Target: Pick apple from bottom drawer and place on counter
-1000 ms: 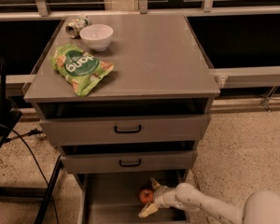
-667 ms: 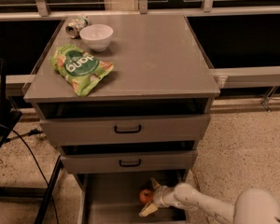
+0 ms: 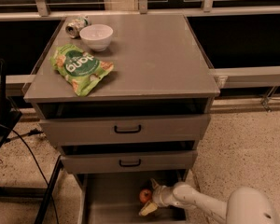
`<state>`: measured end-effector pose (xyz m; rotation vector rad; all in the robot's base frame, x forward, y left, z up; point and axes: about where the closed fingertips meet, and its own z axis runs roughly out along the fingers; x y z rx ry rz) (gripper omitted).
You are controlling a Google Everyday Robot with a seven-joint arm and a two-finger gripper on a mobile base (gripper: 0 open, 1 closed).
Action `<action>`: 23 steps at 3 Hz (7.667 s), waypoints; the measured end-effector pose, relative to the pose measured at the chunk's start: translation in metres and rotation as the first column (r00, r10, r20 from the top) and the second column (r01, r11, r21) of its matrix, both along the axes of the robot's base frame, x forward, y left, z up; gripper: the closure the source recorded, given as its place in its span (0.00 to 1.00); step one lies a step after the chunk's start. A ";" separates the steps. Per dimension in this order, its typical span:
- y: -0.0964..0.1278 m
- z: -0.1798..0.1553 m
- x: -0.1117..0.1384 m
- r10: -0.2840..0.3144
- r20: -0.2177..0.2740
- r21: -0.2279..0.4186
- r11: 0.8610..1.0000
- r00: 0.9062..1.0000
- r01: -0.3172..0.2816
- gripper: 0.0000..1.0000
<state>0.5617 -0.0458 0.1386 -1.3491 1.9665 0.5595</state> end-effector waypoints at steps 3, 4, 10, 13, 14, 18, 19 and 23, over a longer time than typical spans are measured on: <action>0.004 -0.014 0.005 -0.003 -0.025 0.003 1.000 1.000 0.003 0.26; 0.004 -0.014 0.005 -0.003 -0.025 0.003 1.000 1.000 0.003 0.49; 0.015 0.036 -0.010 0.059 -0.004 0.015 0.998 0.998 -0.059 1.00; -0.010 0.147 -0.070 0.081 0.017 -0.018 0.997 0.997 -0.081 1.00; -0.008 0.174 -0.083 0.136 0.031 -0.050 0.990 0.990 -0.134 1.00; 0.010 0.280 -0.094 0.231 0.052 -0.039 0.973 0.971 -0.229 1.00; 0.012 0.349 -0.090 0.271 0.113 -0.100 0.960 0.956 -0.261 1.00; 0.002 0.554 -0.033 0.252 0.306 -0.213 0.958 0.918 -0.192 1.00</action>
Offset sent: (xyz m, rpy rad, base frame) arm 0.0101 0.0023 -0.0191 0.0025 0.0335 -0.0097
